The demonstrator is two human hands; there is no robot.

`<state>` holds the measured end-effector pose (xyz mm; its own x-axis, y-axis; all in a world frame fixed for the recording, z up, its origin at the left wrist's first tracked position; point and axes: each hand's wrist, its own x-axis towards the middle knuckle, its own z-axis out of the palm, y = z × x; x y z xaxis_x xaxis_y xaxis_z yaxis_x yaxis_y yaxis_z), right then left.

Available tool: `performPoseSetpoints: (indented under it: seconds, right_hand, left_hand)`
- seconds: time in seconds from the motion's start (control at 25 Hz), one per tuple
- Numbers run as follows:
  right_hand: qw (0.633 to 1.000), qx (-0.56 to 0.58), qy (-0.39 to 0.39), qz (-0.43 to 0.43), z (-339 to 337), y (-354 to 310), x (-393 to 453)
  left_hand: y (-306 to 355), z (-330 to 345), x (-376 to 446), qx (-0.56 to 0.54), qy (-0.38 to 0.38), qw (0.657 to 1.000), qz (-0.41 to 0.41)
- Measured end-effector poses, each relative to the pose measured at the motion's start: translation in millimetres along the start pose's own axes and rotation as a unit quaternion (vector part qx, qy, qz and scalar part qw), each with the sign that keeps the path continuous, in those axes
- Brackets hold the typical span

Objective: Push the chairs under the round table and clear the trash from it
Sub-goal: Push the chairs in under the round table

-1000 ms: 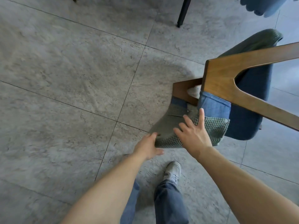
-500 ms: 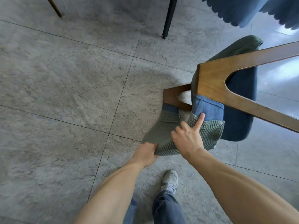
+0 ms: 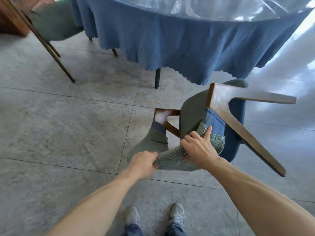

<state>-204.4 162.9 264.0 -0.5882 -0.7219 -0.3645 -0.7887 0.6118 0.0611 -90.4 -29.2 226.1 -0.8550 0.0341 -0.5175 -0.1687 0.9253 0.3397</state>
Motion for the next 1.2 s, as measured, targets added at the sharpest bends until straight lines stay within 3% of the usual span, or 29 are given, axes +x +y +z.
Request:
performPoseSetpoints:
  seconds: [0.24,0.36,0.6,0.72,0.96,1.2]
  right_hand:
    - [0.994,0.081,0.066,0.033,-62.4,48.0,-65.7]
    - [0.989,0.12,0.054,0.07,-69.8,80.4,-109.3]
    - [0.984,0.122,0.059,0.119,-34.2,138.8,-180.1]
    - [0.981,0.129,0.066,0.132,-12.2,162.3,-187.5]
    - [0.968,0.129,-0.01,0.215,4.6,206.4,-197.1]
    - [0.95,0.149,-0.031,0.271,34.0,238.1,-209.9]
  left_hand:
    - [85.0,-128.7,-42.2,0.184,-0.006,0.98,0.07]
    - [156.7,-161.1,-54.8,0.27,-0.02,0.957,0.107]
    - [287.3,-132.2,-48.3,0.325,-0.028,0.934,0.145]
    - [318.7,-116.5,-31.3,0.334,-0.028,0.93,0.151]
    - [374.3,-95.0,-0.3,0.329,-0.04,0.927,0.177]
    - [402.5,-69.2,27.0,0.292,0.008,0.928,0.23]
